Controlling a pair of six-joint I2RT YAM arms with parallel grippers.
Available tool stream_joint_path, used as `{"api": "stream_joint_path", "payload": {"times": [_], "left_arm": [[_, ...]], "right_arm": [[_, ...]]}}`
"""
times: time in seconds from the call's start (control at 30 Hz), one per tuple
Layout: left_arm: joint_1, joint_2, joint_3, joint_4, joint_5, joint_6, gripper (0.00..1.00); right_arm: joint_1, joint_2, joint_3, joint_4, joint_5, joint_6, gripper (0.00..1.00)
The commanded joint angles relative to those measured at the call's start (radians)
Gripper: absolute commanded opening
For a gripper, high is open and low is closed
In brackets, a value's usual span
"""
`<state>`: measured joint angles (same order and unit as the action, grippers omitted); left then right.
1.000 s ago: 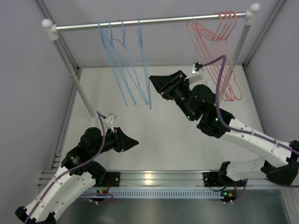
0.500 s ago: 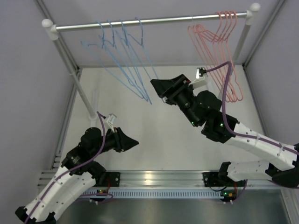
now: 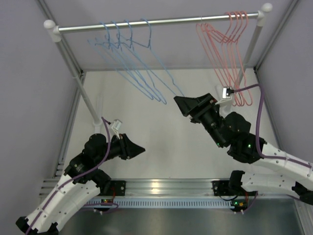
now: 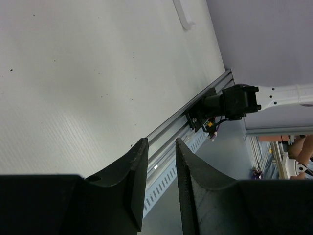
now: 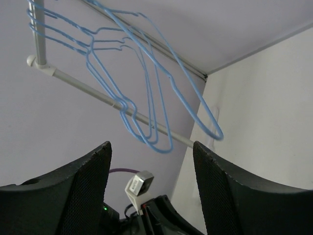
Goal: Organize the hangers
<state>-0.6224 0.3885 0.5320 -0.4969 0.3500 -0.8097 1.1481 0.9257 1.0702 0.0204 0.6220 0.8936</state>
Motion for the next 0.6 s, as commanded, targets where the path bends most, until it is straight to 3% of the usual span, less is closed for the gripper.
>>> {"api": "stream_joint_path", "payload": {"times": [0.0,0.17,0.3,0.57], "left_arm": [[0.004,0.003,0.002,0.049,-0.006,0.009,0.34],[0.006,0.001,-0.006,0.047,-0.008,0.012,0.34],[0.006,0.004,-0.009,0.047,-0.013,0.014,0.33],[0.006,-0.022,-0.027,0.046,-0.009,0.009,0.34]], "right_arm": [[0.013,-0.083,-0.084,0.000,0.042,0.002,0.66],[0.013,-0.198,-0.209,-0.091,0.041,0.001,0.78],[0.016,-0.211,-0.271,-0.172,0.015,-0.002,0.99],[0.028,-0.189,-0.493,-0.179,-0.019,0.070,0.99]]}}
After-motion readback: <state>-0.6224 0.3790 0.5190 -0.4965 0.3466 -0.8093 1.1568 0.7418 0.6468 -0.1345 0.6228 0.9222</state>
